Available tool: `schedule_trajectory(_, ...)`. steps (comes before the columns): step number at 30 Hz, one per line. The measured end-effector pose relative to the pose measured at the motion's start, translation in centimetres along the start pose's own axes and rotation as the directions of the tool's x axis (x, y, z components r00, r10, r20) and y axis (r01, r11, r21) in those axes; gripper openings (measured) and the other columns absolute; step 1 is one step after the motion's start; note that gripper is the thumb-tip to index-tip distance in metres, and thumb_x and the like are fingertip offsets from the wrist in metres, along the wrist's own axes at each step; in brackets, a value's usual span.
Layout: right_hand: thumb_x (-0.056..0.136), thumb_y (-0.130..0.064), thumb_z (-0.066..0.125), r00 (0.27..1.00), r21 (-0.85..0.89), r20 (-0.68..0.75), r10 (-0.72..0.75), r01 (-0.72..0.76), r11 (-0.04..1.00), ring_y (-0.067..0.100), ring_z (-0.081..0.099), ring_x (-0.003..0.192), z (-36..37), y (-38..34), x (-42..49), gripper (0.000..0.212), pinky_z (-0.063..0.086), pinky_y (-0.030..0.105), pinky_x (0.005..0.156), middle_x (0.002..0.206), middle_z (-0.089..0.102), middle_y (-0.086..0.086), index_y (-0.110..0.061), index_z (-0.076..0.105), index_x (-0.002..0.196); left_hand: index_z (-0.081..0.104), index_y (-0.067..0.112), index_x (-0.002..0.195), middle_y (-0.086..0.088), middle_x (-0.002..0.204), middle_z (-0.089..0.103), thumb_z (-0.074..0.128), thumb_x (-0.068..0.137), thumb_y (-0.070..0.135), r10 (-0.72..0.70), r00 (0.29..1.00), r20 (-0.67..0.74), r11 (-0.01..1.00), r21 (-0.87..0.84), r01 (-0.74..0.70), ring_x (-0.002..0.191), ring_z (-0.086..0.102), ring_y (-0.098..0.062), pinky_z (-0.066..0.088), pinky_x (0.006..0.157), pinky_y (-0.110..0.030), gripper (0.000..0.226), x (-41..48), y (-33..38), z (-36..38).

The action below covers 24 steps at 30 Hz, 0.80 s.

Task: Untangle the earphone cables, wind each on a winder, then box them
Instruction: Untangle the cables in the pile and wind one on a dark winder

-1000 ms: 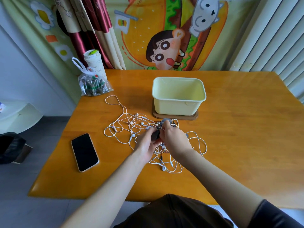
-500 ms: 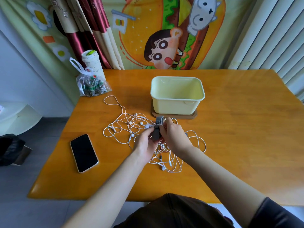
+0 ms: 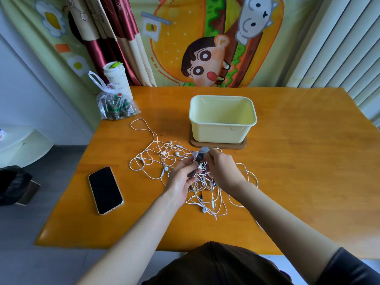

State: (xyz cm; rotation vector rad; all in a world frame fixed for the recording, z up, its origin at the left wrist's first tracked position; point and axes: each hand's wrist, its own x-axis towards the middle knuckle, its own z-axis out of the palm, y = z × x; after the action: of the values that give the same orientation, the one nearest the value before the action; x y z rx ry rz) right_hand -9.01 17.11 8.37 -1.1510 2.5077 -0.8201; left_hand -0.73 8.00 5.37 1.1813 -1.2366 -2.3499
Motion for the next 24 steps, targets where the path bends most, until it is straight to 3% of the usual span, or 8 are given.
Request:
schedule_trajectory(4,0.100,-0.021,0.039,0.990,0.178,0.016,0.143,-0.144,0.973,0.029,0.061,0.086,0.1,0.2,-0.1,0.022,0.050,0.038,0.076,0.093,0.063,0.012,-0.006,0.052,0.110,0.059,0.005,0.113,-0.016,0.105,0.067,0.059,0.090,0.006,-0.042,0.999,0.012,0.992,-0.119,0.043,0.096,0.066,-0.026,0.046,0.090,-0.034,0.023,0.0,0.1,0.0)
schedule_trajectory(7,0.101,-0.020,0.039,0.997,0.106,-0.004,0.081,-0.080,0.991,0.026,0.063,0.076,0.1,0.2,-0.2,0.023,0.051,0.032,0.064,0.088,0.063,0.011,-0.005,0.054,0.111,0.056,0.005,0.111,-0.019,0.105,0.066,0.058,0.089,0.001,-0.054,0.997,0.052,0.976,-0.210,0.064,0.092,0.066,-0.029,0.051,0.088,-0.036,0.022,-0.2,0.3,0.1)
schedule_trajectory(9,0.101,-0.021,0.040,0.997,0.106,-0.033,0.072,-0.068,0.992,0.026,0.062,0.069,0.2,0.4,-0.1,0.022,0.051,0.035,0.059,0.080,0.062,0.009,-0.006,0.055,0.101,0.056,0.008,0.113,-0.020,0.111,0.063,0.056,0.090,-0.002,-0.055,0.996,0.068,0.972,-0.227,0.069,0.094,0.064,-0.032,0.053,0.085,-0.037,0.025,-0.3,0.5,0.2)
schedule_trajectory(11,0.098,-0.015,0.042,0.997,0.093,-0.045,0.059,-0.055,0.994,0.029,0.061,0.066,0.4,0.7,0.0,0.022,0.049,0.039,0.058,0.076,0.062,0.011,-0.003,0.058,0.089,0.055,0.014,0.118,-0.019,0.117,0.060,0.052,0.092,-0.001,-0.037,0.996,0.086,0.975,-0.217,0.055,0.100,0.062,-0.031,0.053,0.081,-0.038,0.030,-0.4,0.7,0.3)
schedule_trajectory(14,0.096,-0.011,0.043,0.999,0.089,-0.030,0.027,-0.024,0.996,0.029,0.058,0.063,0.4,0.6,-0.1,0.023,0.045,0.035,0.055,0.073,0.062,0.013,-0.001,0.059,0.082,0.053,0.019,0.120,-0.016,0.115,0.061,0.044,0.096,0.001,-0.021,0.993,0.113,0.974,-0.220,0.046,0.101,0.061,-0.028,0.053,0.081,-0.038,0.032,-0.6,1.0,0.5)
schedule_trajectory(20,0.097,-0.009,0.042,0.999,0.103,0.023,-0.024,0.022,0.994,0.028,0.059,0.068,0.3,0.3,-0.4,0.021,0.046,0.037,0.061,0.082,0.064,0.013,0.000,0.060,0.094,0.060,0.011,0.103,-0.016,0.105,0.063,0.049,0.098,0.013,-0.019,0.998,0.056,0.978,-0.206,0.031,0.094,0.061,-0.026,0.052,0.082,-0.035,0.012,-0.6,0.8,0.5)
schedule_trajectory(24,0.098,-0.008,0.039,0.999,0.111,0.050,-0.022,0.017,0.994,0.024,0.060,0.065,0.6,0.4,-0.9,0.020,0.048,0.036,0.060,0.079,0.061,0.006,-0.004,0.058,0.103,0.057,0.009,0.109,-0.017,0.110,0.059,0.051,0.097,0.013,0.039,0.999,0.012,0.992,-0.122,-0.037,0.093,0.060,-0.025,0.053,0.072,-0.029,0.014,-0.3,0.7,0.4)
